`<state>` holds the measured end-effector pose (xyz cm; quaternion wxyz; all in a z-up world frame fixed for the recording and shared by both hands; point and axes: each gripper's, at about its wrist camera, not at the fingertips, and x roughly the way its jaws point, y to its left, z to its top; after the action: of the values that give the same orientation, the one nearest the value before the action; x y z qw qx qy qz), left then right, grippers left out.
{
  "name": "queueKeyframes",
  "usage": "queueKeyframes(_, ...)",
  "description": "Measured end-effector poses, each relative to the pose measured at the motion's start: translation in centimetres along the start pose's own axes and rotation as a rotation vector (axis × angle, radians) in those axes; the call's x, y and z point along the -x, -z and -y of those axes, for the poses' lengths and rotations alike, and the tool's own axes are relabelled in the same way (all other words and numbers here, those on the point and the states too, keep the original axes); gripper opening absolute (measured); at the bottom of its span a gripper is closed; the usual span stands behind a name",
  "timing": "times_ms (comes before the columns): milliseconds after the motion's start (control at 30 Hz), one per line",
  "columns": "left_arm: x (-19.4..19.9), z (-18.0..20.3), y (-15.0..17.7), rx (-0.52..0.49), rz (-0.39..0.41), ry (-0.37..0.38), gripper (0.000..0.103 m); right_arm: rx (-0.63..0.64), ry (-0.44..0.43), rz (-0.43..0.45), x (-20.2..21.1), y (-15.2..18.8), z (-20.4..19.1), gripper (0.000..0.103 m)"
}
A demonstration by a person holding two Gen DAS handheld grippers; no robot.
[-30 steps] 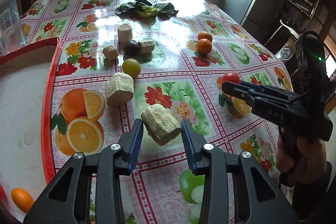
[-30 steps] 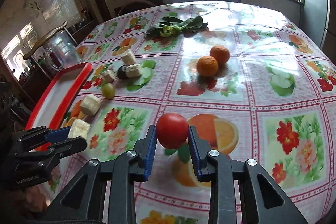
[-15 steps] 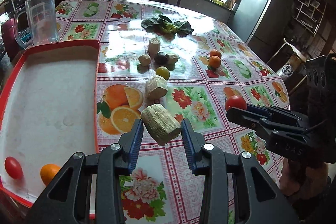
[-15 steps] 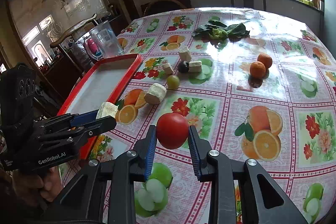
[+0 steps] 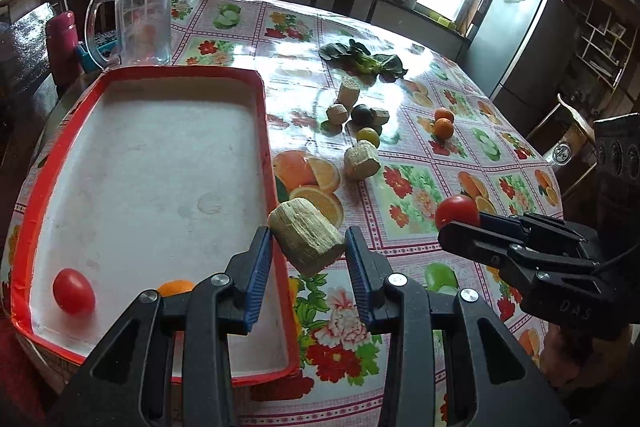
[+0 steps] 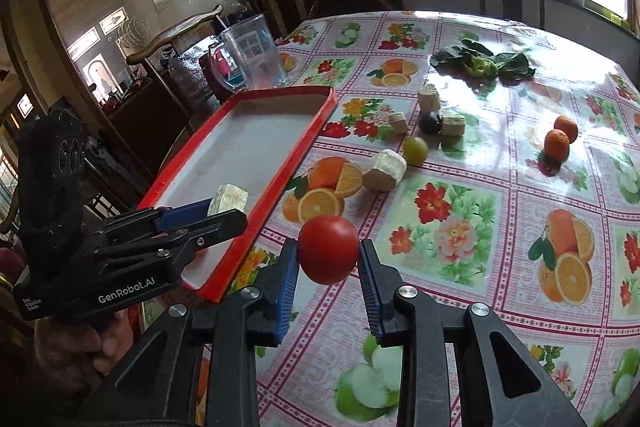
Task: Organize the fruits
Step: 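Close the left gripper on the cream block while the right gripper holds the tomato, then carry the tomato in the right gripper and cream block in the left gripper over the tray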
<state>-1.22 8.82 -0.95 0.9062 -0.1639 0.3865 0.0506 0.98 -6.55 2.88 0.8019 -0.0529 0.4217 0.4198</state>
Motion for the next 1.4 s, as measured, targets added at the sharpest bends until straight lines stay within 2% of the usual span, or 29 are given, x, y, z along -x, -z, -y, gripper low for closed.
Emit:
queueKeyframes(433, 1.1, -3.3, 0.8, 0.054, 0.008, -0.026, 0.035, 0.041, -0.041, -0.025, -1.9, -0.1, -3.7, 0.030)
queueKeyframes(1000, 1.9, -7.0, 1.1, 0.109, 0.015, -0.068, 0.035, 0.076, -0.070, -0.052, -4.1, -0.9, -6.4, 0.030)
queueKeyframes(1400, 2.3, -10.7, 0.6, 0.140, 0.017, -0.127, 0.035, 0.105, -0.092, -0.092, -7.8, -2.3, -8.7, 0.031)
